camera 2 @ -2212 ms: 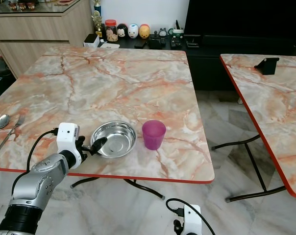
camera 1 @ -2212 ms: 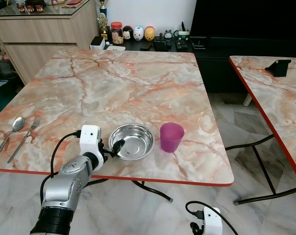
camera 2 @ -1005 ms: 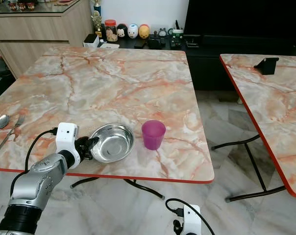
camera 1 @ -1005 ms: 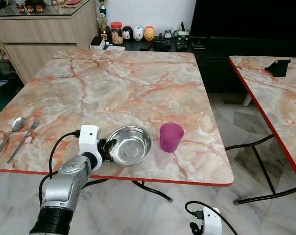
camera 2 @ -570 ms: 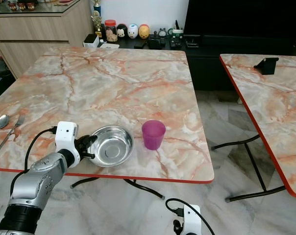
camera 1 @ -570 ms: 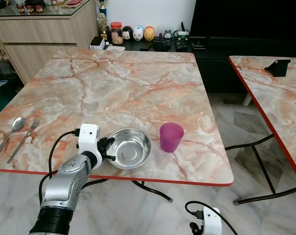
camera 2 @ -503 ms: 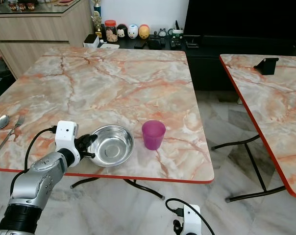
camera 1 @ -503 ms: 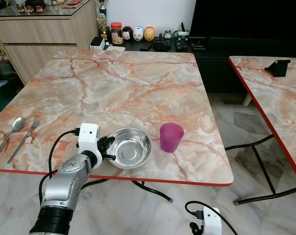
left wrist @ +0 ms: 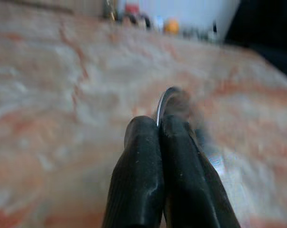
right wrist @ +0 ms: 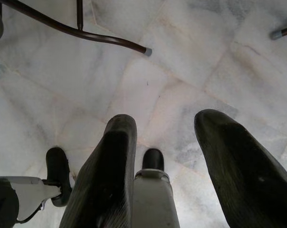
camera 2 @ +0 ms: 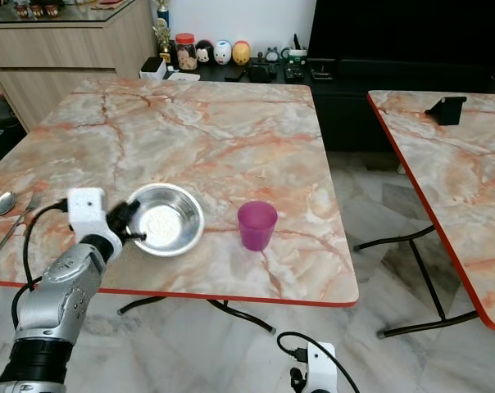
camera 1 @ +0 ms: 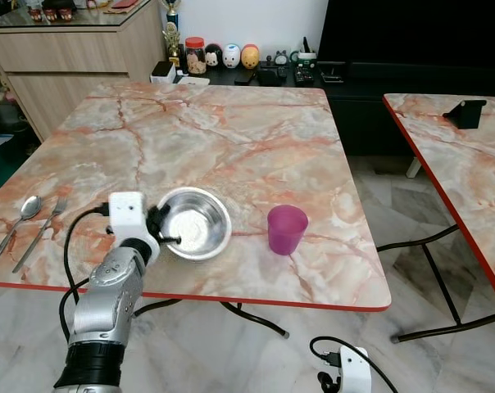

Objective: Setting the table

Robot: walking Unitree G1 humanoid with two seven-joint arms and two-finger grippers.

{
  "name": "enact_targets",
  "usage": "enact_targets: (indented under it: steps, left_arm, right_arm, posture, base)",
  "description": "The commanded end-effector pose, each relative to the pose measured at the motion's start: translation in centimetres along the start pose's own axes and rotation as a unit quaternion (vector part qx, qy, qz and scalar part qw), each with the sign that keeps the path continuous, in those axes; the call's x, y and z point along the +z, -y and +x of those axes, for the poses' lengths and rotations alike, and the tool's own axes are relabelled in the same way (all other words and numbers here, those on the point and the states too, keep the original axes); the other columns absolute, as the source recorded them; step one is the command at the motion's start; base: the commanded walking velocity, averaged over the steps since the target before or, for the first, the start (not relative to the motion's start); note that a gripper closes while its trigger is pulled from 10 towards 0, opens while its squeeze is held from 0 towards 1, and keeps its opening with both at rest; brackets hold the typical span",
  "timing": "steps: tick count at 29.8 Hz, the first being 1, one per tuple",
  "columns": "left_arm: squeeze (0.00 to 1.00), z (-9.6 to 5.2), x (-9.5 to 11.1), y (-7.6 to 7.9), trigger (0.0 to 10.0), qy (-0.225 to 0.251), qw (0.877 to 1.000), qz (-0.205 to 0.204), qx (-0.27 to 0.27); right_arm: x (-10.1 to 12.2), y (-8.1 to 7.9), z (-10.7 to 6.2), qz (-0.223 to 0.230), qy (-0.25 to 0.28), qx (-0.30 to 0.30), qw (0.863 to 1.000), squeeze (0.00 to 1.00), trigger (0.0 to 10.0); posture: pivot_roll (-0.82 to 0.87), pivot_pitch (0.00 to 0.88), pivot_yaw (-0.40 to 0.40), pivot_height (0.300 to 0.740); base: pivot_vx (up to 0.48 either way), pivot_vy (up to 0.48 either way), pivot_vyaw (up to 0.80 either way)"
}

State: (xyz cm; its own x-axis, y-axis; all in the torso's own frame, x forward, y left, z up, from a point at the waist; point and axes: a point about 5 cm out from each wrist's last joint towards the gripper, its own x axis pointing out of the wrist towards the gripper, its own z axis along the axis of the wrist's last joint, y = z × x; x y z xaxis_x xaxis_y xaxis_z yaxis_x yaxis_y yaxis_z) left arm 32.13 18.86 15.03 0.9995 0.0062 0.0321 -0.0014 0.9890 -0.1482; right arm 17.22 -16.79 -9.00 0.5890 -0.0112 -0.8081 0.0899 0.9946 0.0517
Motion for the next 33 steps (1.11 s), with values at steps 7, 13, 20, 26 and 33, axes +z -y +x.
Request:
enact_targets:
  steps: [7, 13, 20, 26, 33]
  left_arm:
    - [0.0, 0.1, 3.5, 0.8, 10.0, 0.109, 0.994, -0.027, 0.008]
    - [0.0, 0.2, 4.6, 1.7, 10.0, 0.14, 0.989, -0.051, 0.008]
    - [0.0, 0.4, 6.6, 3.1, 10.0, 0.177, 0.981, -0.084, -0.008]
    - [0.0, 0.5, 7.6, 3.4, 10.0, 0.196, 0.977, -0.087, -0.013]
    - [0.0, 0.3, 7.6, 3.3, 10.0, 0.195, 0.977, -0.089, -0.01]
  right_arm:
    - [0.0, 0.3, -0.1, -0.003, 0.006, -0.008, 1.0, 0.0, 10.0]
    - [0.1, 0.3, 0.0, -0.001, 0.009, -0.012, 1.0, 0.0, 10.0]
    - [0.2, 0.4, 0.0, 0.001, 0.015, -0.019, 1.0, 0.0, 10.0]
    - [0.0, 1.8, -0.2, 0.005, 0.013, -0.024, 1.0, 0.0, 10.0]
    - [0.2, 1.6, -0.2, 0.006, 0.017, -0.022, 1.0, 0.0, 10.0]
  posture:
    - [0.08, 0.0, -0.022, 0.74]
    - [0.08, 0.0, -0.029, 0.74]
    - [0.07, 0.0, -0.029, 0.74]
    - [0.08, 0.0, -0.03, 0.74]
    - [0.08, 0.0, -0.03, 0.74]
  base:
    - [0.0, 0.0, 0.0]
    - [0.0, 0.0, 0.0]
    - [0.0, 0.0, 0.0]
    - [0.0, -0.213, 0.0]
    - [0.0, -0.349, 0.0]
